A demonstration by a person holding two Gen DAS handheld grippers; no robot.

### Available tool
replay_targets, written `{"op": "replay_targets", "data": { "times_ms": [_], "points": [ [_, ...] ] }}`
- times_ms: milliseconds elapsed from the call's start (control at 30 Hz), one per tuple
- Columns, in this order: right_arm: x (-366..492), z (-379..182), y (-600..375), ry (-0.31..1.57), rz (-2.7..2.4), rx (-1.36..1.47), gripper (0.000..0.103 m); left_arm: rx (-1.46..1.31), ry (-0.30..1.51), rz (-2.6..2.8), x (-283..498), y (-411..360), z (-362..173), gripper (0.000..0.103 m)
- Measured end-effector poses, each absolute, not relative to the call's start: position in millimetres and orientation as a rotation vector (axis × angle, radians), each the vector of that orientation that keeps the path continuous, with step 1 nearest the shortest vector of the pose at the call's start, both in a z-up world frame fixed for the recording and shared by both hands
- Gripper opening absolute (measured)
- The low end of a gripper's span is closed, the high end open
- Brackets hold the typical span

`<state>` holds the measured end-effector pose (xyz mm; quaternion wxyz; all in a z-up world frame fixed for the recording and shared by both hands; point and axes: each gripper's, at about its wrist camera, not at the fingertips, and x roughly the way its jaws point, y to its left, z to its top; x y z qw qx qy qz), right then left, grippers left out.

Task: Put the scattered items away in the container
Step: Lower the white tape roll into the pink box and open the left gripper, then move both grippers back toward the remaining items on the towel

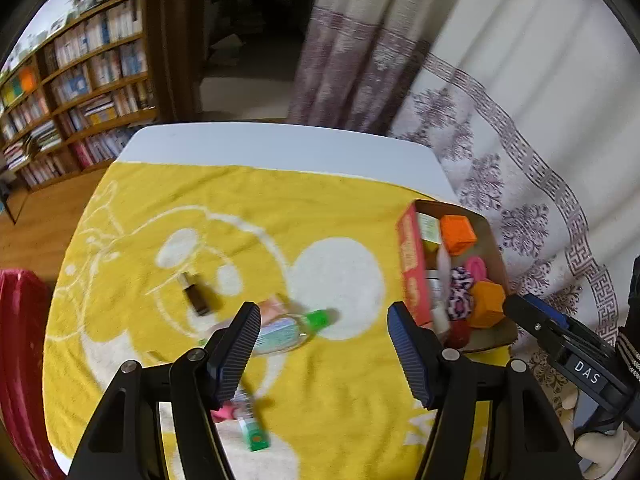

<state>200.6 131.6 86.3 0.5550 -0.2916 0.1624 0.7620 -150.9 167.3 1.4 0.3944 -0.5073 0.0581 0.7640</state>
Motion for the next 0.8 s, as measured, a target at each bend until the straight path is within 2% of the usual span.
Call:
{"op": "replay_targets", "data": {
  "times_ms": [400, 800],
  "points": [
    [136, 57, 118, 0.375, 1.859, -0.736, 0.059, -1.361, 0.079, 2.003, -196, 92, -19, 0.067],
    [83, 17, 108, 0.374, 1.884, -0.827, 0.059, -1.404, 0.084, 1.988, -216, 52, -41, 0.068]
  ]
}}
